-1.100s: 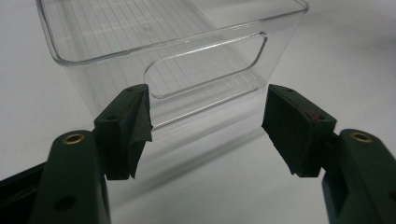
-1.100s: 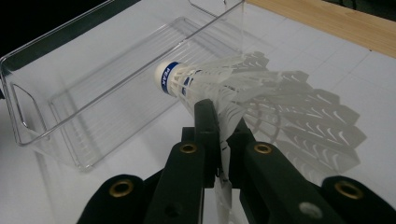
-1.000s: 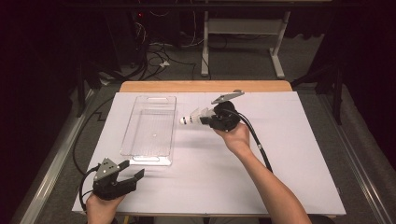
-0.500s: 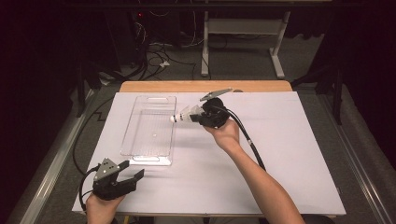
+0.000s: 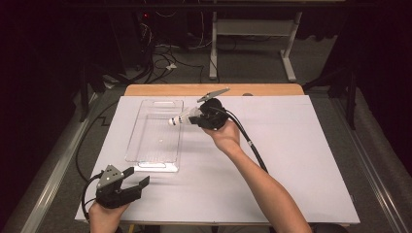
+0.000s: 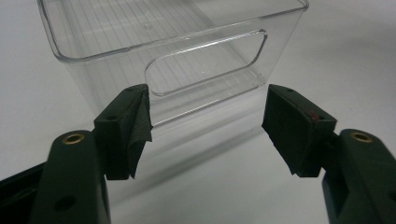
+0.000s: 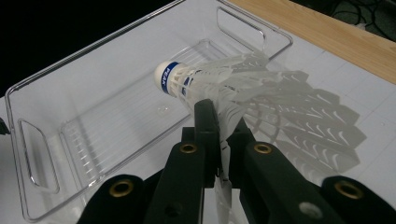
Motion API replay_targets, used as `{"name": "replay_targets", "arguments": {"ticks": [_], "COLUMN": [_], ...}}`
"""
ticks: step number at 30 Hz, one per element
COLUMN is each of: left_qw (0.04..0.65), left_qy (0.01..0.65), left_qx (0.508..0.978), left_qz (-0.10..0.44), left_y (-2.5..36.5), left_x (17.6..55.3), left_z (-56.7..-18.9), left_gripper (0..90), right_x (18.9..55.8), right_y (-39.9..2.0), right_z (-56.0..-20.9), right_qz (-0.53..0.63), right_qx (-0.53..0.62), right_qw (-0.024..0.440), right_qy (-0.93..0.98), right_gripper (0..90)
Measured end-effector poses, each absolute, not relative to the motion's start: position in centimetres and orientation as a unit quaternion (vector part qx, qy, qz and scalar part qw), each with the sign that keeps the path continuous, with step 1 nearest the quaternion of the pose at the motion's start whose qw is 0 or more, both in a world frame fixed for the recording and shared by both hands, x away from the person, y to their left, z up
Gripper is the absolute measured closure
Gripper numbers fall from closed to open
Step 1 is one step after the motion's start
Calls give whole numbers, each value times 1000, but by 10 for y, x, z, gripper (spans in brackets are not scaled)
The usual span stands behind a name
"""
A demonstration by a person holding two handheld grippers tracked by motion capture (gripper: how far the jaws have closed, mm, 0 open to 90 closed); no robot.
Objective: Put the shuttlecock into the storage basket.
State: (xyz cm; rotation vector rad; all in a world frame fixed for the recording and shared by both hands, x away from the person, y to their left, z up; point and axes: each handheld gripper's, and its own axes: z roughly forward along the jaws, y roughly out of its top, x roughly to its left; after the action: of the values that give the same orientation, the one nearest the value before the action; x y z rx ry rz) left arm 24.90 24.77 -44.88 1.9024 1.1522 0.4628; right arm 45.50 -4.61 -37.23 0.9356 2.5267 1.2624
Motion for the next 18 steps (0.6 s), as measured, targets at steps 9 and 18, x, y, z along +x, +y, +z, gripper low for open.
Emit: {"name": "replay_targets", "arguments": {"ticks": [9, 18], "left_qw": [423, 424], "left_qy": [460, 463], "left_qx": [759, 756], "left_qz": [185, 184], "left_y": [248, 249], "left_x": [248, 248], "left_z": [-449, -449], "left_gripper": [332, 333], "right_x": [465, 474], "right_y": [-33, -20], "right_z": [-374, -374], "right_qz": [419, 418], "right_qx": [316, 321], "right_qw": [82, 82], "right_qy": [847, 846], "right_gripper": [887, 887]}}
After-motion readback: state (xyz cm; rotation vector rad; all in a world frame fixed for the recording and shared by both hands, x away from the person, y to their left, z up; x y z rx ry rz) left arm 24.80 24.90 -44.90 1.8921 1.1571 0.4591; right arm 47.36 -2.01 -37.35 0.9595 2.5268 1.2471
